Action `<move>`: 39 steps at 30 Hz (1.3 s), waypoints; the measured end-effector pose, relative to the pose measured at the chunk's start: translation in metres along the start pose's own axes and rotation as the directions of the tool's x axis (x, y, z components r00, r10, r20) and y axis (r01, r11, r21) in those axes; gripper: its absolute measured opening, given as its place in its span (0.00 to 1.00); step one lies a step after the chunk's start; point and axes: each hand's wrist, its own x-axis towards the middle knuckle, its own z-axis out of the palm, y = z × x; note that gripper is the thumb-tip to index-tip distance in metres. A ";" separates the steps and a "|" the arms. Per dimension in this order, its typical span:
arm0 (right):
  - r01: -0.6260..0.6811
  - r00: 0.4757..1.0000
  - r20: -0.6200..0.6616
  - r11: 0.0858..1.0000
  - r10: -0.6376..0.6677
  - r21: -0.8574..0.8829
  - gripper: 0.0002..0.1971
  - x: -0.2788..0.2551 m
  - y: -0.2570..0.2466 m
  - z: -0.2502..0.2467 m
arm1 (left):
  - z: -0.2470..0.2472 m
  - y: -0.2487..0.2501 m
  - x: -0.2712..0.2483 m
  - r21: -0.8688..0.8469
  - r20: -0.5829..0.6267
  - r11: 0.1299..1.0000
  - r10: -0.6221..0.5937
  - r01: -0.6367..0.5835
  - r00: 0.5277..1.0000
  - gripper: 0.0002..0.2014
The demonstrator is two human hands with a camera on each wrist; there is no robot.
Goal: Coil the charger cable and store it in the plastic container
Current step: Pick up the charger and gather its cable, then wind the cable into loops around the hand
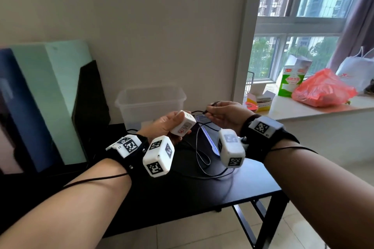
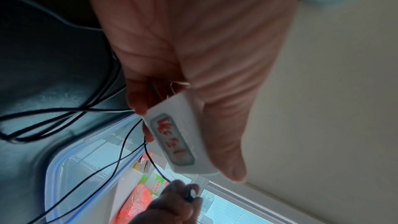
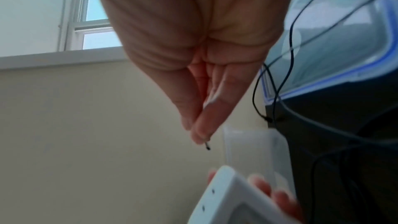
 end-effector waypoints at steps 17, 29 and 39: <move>0.155 0.988 0.027 0.972 -0.152 -0.176 0.08 0.005 0.020 0.071 | -0.028 -0.003 -0.019 -0.066 -0.119 0.991 0.108 -0.116 0.987 0.39; 0.126 0.992 0.027 0.966 -0.123 -0.225 0.08 0.015 0.024 0.090 | -0.024 0.005 -0.031 -0.006 -0.259 0.998 0.065 -0.069 0.964 0.09; 0.312 0.903 -0.079 0.770 -0.423 -0.557 0.12 0.034 0.013 0.086 | -0.024 0.043 -0.048 0.014 -0.254 0.997 0.078 -0.077 0.964 0.02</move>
